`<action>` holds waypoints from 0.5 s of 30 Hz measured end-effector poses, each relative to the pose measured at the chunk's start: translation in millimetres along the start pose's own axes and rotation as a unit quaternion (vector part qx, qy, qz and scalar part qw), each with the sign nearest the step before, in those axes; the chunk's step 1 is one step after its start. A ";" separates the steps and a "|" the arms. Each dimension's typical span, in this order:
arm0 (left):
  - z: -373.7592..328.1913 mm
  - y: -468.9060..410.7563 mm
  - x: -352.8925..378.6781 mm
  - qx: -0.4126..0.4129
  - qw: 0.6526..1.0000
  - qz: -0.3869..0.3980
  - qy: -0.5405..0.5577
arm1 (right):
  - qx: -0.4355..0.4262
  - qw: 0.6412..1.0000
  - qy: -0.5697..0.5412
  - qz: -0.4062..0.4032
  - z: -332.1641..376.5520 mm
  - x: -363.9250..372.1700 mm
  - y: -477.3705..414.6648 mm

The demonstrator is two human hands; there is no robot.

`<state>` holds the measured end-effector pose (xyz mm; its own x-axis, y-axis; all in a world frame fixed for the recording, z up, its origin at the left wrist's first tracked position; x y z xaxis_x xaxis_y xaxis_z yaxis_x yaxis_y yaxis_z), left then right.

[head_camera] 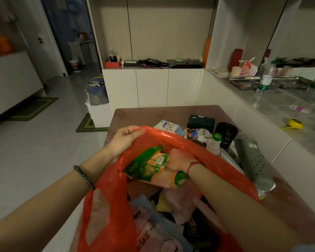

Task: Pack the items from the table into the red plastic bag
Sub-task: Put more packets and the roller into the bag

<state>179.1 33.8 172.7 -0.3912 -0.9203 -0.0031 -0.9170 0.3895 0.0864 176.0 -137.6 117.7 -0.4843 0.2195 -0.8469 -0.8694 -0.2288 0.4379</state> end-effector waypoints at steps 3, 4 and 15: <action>3.3 -1.3 2.4 -0.024 0.998 0.041 -0.049 | 0.034 0.997 -0.067 0.011 -25.8 6.3 -2.6; 4.8 -1.1 2.3 -0.038 0.995 0.056 -0.074 | 0.028 0.996 -0.080 0.011 -30.2 5.4 -1.6; 17.0 -21.1 13.7 -0.077 0.935 0.259 -0.228 | -0.263 0.931 0.081 -0.238 -43.9 -58.9 95.0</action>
<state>191.7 13.6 153.9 -0.8046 -0.4851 -0.3424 -0.5871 0.7360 0.3370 126.2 -213.9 196.0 0.0015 0.2792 -0.9602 -0.7928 -0.5849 -0.1713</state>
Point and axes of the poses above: each hand's wrist, its own y-axis away from the middle knuckle, its own x-axis out of the palm, z = x × y, the point moved 4 cm from there along -y, towards the middle knuckle, and after that the axes turned 13 degrees about z, right-handed, at the moved point
